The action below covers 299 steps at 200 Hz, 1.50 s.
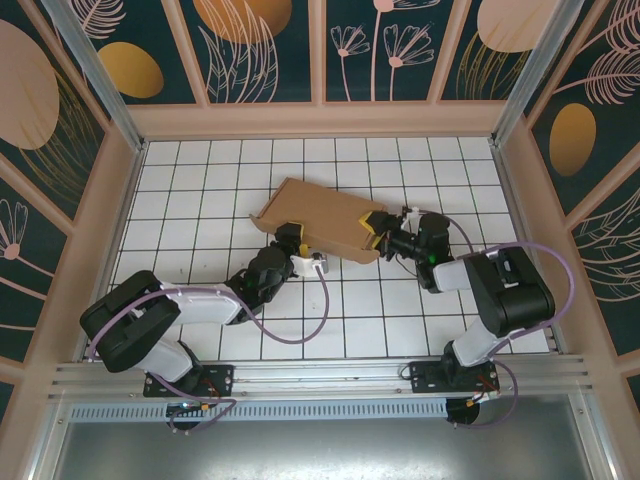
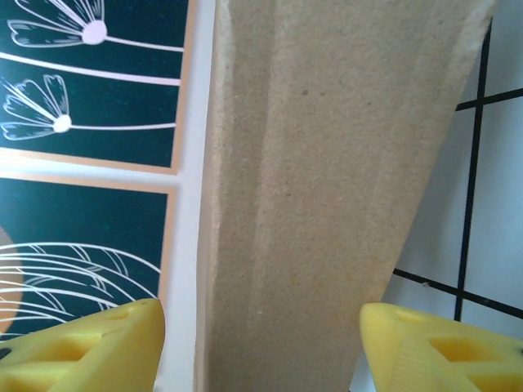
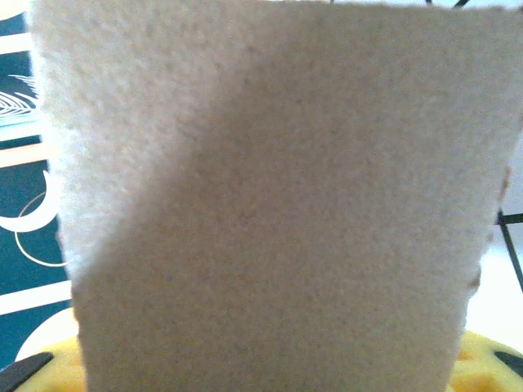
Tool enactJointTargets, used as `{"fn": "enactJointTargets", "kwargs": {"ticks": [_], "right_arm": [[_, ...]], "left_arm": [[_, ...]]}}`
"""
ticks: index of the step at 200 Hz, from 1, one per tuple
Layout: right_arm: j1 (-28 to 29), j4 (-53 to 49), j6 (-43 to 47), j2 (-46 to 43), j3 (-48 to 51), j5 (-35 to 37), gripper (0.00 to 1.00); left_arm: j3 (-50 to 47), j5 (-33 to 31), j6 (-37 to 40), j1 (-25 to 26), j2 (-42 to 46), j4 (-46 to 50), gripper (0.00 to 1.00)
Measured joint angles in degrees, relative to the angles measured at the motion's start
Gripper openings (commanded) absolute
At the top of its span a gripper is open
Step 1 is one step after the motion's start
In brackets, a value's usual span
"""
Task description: Fold the paper box
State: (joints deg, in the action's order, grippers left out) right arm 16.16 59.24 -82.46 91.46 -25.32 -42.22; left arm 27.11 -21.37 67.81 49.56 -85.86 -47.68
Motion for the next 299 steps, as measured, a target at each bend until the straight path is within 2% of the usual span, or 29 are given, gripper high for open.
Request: {"fn": "enactJointTargets", "kwargs": {"ticks": [14, 34, 69, 93, 134, 170, 190, 223, 249, 269, 299], "right_arm": [[0.04, 0.04, -0.37, -0.72, 0.17, 0.15, 0.46], [0.07, 0.09, -1.05, -1.11, 0.35, 0.24, 0.47], [2.32, -0.52, -3.23, -4.98, 0.31, -4.26, 0.47], [2.21, -2.32, -3.3, -6.4, 0.31, -4.5, 0.47], [2.25, -3.48, -3.45, -6.84, 0.31, -4.81, 0.48], [2.99, -3.41, -3.39, -7.06, 0.31, -5.66, 0.6], [3.32, -3.39, -3.04, -8.52, 0.31, -6.54, 0.69], [3.56, -4.63, -0.46, -12.0, 0.33, -6.95, 0.86], [3.37, -11.76, 5.01, -16.26, 0.37, -6.64, 0.91], [1.95, -18.4, 9.4, -21.53, 1.14, -5.7, 0.95], [-2.38, -25.7, 15.23, -28.72, 1.86, -5.49, 0.95]], "left_arm": [[-0.26, -0.63, 1.73, 0.37, 0.13, -1.44, 0.69], [-0.31, -1.9, 4.55, 1.09, 0.15, -2.64, 0.87], [-0.44, -2.01, 6.47, 1.97, 0.35, -2.25, 0.87], [-0.44, -1.97, 7.04, 2.16, 0.98, -2.4, 0.83], [-0.46, -2.75, 8.28, 2.21, 1.51, -3.19, 0.66], [-0.22, -3.41, 10.58, 2.43, 3.85, -2.32, 0.51], [0.13, -3.58, 11.26, 2.64, 5.92, 0.28, 0.48], [1.97, -3.56, 11.39, 3.5, 11.37, 8.72, 0.45], [4.44, -3.56, 9.77, 4.26, 15.8, 18.27, 0.45], [9.42, -3.5, 5.31, 4.42, 17.75, 30.01, 0.47], [24.2, -1.36, -5.77, 4.79, 14.91, 53.75, 0.46]]}}
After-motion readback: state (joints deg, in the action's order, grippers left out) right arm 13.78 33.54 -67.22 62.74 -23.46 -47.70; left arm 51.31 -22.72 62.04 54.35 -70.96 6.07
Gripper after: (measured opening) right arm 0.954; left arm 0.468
